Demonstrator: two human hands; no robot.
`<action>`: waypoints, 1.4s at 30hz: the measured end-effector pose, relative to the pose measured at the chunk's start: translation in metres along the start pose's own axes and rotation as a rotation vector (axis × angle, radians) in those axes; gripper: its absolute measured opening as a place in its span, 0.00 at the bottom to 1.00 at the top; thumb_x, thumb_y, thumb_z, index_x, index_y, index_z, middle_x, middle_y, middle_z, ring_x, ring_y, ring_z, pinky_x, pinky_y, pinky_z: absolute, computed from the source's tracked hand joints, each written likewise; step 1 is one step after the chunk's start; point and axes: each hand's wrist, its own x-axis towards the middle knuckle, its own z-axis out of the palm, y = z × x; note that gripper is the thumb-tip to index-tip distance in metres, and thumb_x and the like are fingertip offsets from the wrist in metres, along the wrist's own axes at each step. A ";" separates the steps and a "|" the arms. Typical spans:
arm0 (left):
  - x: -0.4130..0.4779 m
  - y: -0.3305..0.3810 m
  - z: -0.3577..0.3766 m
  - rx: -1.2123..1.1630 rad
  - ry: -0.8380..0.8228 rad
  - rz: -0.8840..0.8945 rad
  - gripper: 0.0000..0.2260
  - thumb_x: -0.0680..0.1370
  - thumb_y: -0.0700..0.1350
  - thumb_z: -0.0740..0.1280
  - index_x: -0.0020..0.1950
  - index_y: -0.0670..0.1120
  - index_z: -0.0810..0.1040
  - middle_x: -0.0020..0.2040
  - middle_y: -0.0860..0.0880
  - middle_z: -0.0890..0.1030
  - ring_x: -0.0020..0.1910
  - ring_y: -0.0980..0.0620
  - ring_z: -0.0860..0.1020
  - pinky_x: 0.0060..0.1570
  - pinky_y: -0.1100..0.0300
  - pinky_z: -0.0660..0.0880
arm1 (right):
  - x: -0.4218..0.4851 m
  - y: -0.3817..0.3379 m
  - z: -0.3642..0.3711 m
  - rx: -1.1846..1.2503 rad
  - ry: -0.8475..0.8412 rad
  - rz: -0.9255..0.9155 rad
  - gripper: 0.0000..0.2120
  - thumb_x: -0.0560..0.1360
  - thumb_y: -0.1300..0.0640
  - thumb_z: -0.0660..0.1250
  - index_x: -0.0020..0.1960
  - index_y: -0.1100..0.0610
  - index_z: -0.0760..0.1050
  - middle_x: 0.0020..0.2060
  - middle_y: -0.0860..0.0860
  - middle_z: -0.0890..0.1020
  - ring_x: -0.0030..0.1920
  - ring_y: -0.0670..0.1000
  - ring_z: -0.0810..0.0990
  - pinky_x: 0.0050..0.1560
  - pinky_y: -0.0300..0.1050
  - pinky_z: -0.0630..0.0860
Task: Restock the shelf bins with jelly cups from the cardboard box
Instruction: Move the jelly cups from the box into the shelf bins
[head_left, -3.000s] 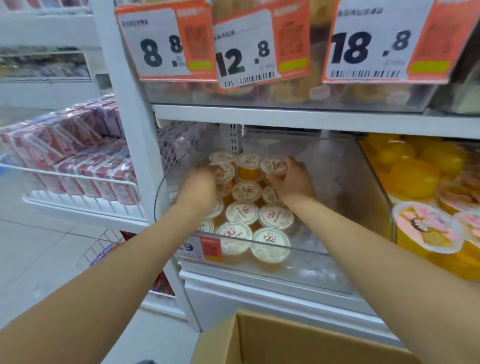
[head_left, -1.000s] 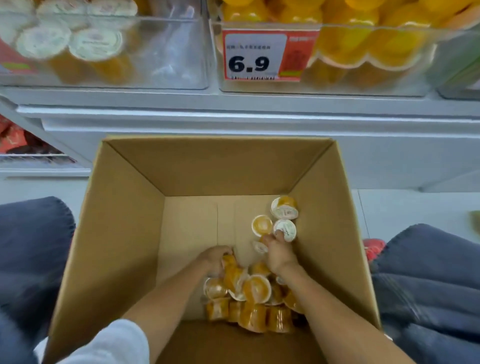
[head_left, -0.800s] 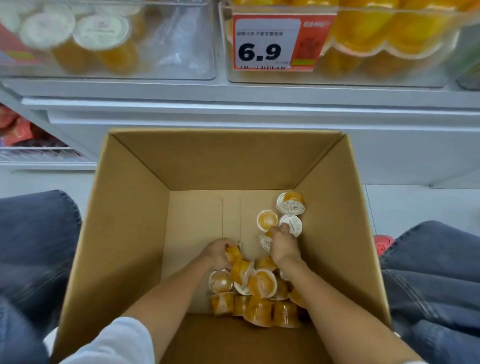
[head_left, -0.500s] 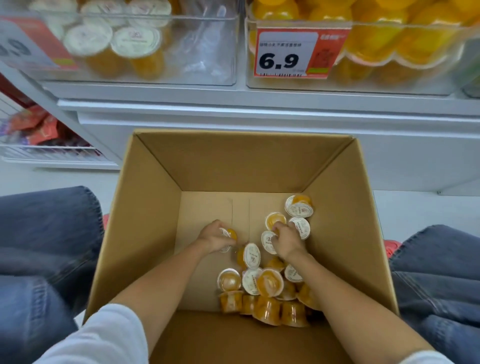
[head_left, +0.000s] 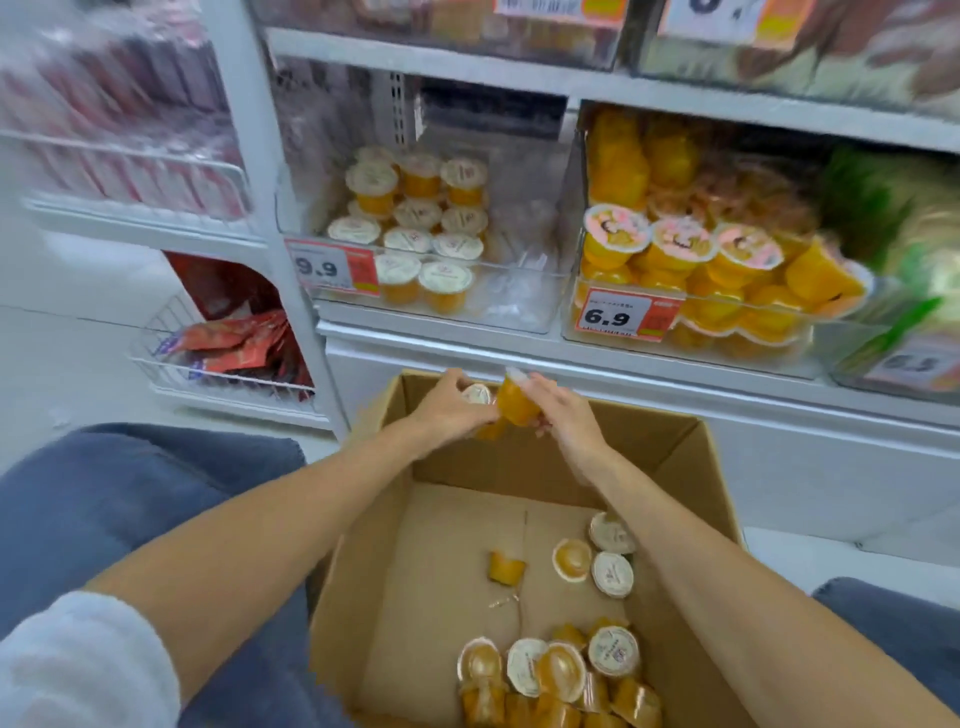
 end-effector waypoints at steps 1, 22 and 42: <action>-0.005 0.015 -0.015 0.006 0.037 0.024 0.26 0.68 0.46 0.74 0.62 0.48 0.67 0.52 0.46 0.78 0.41 0.51 0.77 0.38 0.60 0.74 | -0.002 -0.021 0.004 -0.001 -0.002 -0.034 0.24 0.77 0.47 0.67 0.70 0.56 0.72 0.55 0.49 0.79 0.44 0.44 0.77 0.37 0.30 0.72; 0.175 0.115 -0.166 0.858 0.405 0.295 0.20 0.75 0.55 0.67 0.65 0.51 0.75 0.63 0.50 0.76 0.64 0.47 0.74 0.61 0.56 0.68 | 0.193 -0.165 0.061 -0.455 0.149 -0.277 0.20 0.70 0.52 0.73 0.60 0.53 0.77 0.52 0.50 0.81 0.54 0.50 0.79 0.52 0.39 0.73; 0.010 0.080 -0.060 0.508 0.396 0.668 0.06 0.70 0.42 0.65 0.38 0.50 0.69 0.33 0.54 0.72 0.36 0.52 0.71 0.35 0.55 0.67 | 0.042 -0.076 0.001 -0.856 0.313 -0.856 0.05 0.73 0.62 0.64 0.44 0.58 0.78 0.42 0.50 0.76 0.36 0.52 0.75 0.32 0.47 0.71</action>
